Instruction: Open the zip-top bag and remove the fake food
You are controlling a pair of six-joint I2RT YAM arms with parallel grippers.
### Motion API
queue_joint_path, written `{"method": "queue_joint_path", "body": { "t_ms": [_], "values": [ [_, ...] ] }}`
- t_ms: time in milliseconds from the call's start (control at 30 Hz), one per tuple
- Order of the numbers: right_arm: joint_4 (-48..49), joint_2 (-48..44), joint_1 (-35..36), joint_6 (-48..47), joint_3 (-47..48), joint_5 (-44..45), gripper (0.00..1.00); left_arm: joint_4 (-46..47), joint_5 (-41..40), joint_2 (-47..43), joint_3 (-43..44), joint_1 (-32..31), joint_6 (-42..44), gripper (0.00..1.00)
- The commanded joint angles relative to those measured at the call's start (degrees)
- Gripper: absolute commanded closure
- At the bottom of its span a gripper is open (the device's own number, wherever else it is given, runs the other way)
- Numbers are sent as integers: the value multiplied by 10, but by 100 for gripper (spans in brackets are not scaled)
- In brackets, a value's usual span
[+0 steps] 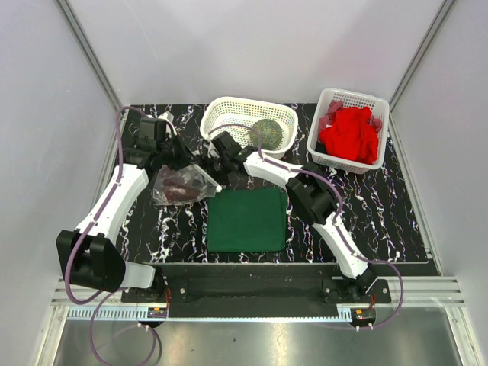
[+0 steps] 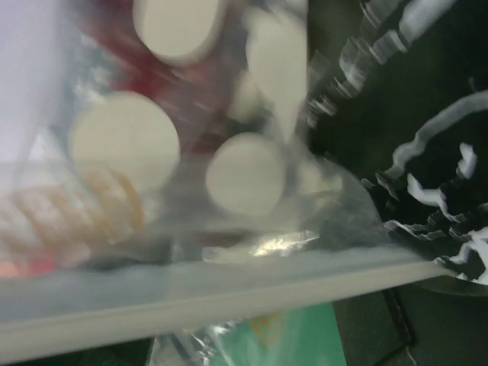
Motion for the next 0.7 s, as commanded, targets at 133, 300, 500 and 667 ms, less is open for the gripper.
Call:
{"method": "queue_joint_path", "body": {
  "t_ms": [133,300,500,667],
  "values": [
    [-83,54,-4,-23,9,18,16,13,-3,1,-10,2,9,100],
    [-27,33,-3,6,-18,-31,16,13,-6,-1,-12,2,9,100],
    [94,-27,-4,81,-70,-43,18,14,1,-2,-3,2,4,100],
    [105,-21,-8,132,-60,-42,33,14,5,-15,-2,2,-3,100]
  ]
}}
